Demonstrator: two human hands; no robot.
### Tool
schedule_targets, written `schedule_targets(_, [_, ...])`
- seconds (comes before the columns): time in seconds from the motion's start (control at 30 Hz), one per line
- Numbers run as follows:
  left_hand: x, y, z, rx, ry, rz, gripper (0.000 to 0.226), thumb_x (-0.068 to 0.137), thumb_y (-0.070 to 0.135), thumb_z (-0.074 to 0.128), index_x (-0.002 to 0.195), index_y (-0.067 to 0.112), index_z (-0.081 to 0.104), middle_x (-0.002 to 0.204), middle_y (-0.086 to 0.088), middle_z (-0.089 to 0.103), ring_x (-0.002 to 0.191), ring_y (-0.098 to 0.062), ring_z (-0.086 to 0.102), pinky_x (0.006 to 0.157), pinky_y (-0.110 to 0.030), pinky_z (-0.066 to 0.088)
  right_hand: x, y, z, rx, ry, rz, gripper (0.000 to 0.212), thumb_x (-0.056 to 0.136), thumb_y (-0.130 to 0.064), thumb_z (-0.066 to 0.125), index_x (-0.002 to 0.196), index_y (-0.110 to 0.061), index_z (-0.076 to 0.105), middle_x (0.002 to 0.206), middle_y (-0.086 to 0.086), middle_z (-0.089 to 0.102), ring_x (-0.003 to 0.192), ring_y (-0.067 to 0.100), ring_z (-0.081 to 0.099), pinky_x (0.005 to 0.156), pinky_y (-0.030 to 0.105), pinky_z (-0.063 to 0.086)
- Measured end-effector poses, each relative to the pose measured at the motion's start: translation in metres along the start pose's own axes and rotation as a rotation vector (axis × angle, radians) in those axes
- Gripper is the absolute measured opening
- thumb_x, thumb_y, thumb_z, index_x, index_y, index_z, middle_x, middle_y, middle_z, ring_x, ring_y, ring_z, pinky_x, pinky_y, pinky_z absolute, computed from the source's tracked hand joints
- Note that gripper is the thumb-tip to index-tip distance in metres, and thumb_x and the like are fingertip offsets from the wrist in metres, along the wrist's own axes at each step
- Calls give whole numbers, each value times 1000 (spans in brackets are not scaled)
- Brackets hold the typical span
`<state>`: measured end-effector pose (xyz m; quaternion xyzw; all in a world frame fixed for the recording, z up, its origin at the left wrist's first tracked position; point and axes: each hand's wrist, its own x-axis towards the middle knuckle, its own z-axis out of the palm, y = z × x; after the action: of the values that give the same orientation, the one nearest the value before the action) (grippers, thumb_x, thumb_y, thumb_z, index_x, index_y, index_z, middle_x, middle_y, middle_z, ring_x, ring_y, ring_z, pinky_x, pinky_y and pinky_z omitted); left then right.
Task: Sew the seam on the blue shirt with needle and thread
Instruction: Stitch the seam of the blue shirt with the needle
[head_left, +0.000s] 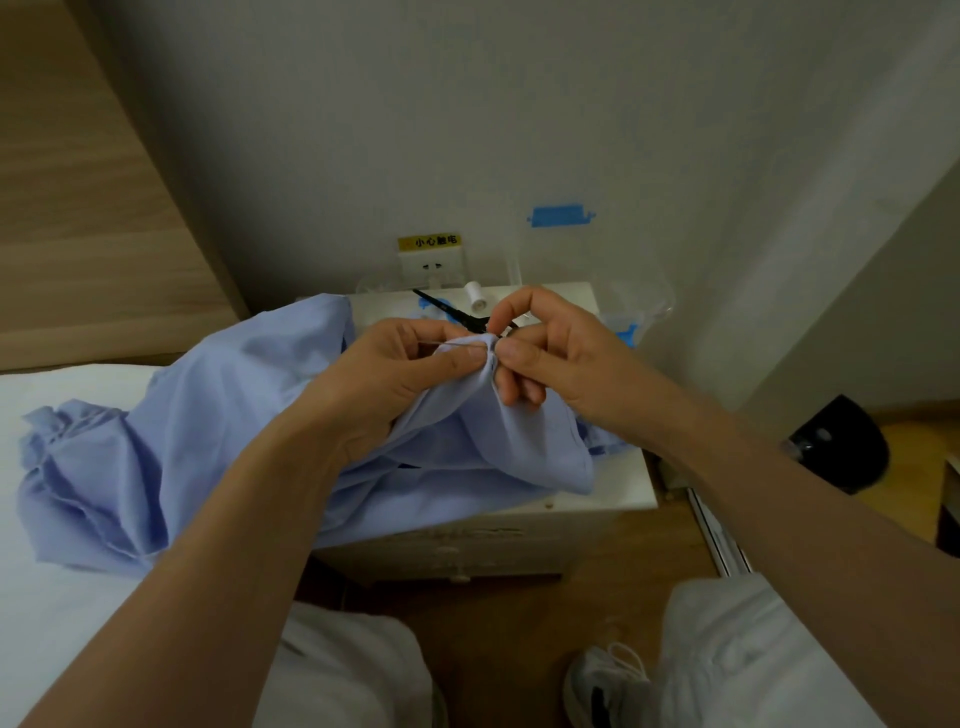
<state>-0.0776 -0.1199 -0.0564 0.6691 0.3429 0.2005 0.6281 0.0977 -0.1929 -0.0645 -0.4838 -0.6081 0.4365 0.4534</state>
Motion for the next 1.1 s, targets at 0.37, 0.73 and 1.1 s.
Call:
schedule_targets(0.37, [3,-1,3,41,123,-3,20,84,25,63,92,10,72,91,-11,73,86,-16,67,80,-27,53,4,8,0,-376,257,-241,10,88,-15,68,98,-16,64,94,-2,62,81,7,54,75,17,46])
schedule_targets(0.73, [3,-2,3,145,236,-6,21,90,30,60,76,18,72,78,-10,72,78,-17,66,82,-37,53,2,0,16,-246,104,-407,2,89,-7,66,88,-7,65,87,8,68,89,21,65,87,34,51])
schedule_targets(1.1, [2,2,4,64,366,-17,26,91,28,62,67,26,72,71,2,70,74,-11,62,79,-31,51,-10,-5,6,177,-1251,399,16,98,1,42,100,-10,54,74,3,62,69,11,66,76,30,55])
